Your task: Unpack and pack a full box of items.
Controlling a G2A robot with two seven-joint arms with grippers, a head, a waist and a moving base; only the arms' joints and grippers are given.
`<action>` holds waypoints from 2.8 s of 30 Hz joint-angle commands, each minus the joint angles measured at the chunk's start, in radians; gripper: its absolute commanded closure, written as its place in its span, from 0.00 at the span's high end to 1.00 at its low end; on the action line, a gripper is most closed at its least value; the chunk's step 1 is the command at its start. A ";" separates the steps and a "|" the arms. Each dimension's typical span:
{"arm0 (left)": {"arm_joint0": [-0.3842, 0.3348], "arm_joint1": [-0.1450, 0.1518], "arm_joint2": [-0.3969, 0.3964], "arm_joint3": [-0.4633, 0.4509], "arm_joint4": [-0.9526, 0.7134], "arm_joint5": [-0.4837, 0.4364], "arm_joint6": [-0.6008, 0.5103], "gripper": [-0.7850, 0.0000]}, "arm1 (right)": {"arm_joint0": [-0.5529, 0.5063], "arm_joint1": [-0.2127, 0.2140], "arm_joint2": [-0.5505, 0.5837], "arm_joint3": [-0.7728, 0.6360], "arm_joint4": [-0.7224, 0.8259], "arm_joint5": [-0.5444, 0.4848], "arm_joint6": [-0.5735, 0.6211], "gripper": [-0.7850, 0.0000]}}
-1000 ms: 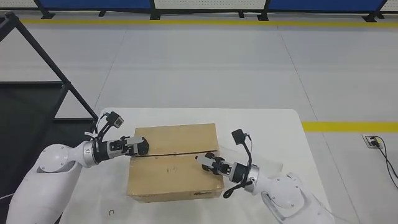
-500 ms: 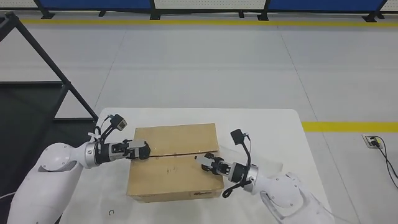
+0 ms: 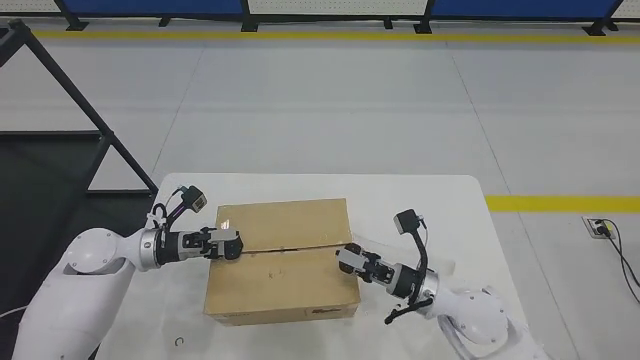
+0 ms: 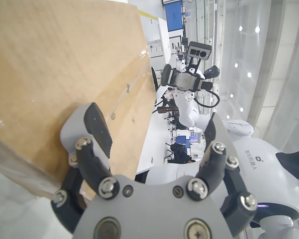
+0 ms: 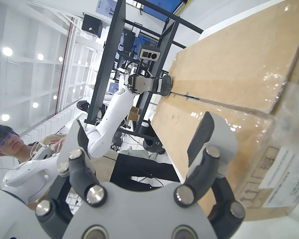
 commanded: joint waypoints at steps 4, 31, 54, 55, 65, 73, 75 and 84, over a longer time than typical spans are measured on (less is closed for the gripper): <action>-0.008 -0.003 0.007 0.009 0.000 0.000 0.000 1.00 | -0.120 0.022 0.119 -0.037 0.023 -0.021 -0.003 1.00; -0.008 -0.003 0.005 0.008 -0.012 0.001 -0.001 1.00 | -0.207 0.022 0.175 0.080 0.156 0.078 -0.112 1.00; -0.008 -0.003 0.005 0.008 -0.012 0.001 -0.001 1.00 | -0.074 -0.073 0.000 0.475 0.335 -0.264 -0.429 1.00; -0.008 -0.003 0.005 0.008 -0.012 0.001 -0.001 1.00 | -0.075 -0.074 0.001 0.476 0.335 -0.275 -0.440 1.00; -0.008 -0.003 0.005 0.008 -0.012 0.001 -0.001 1.00 | -0.082 -0.081 0.055 0.445 0.352 -0.351 -0.479 1.00; -0.008 -0.003 0.005 0.008 -0.012 0.001 -0.001 1.00 | -0.080 -0.083 0.086 0.383 0.322 -0.333 -0.490 1.00; -0.008 -0.003 0.005 0.008 -0.012 0.001 -0.001 1.00 | -0.087 -0.081 0.101 0.347 0.308 -0.317 -0.485 1.00; -0.008 -0.003 0.005 0.008 -0.012 0.001 -0.001 1.00 | -0.144 -0.067 0.180 0.136 0.190 -0.153 -0.545 1.00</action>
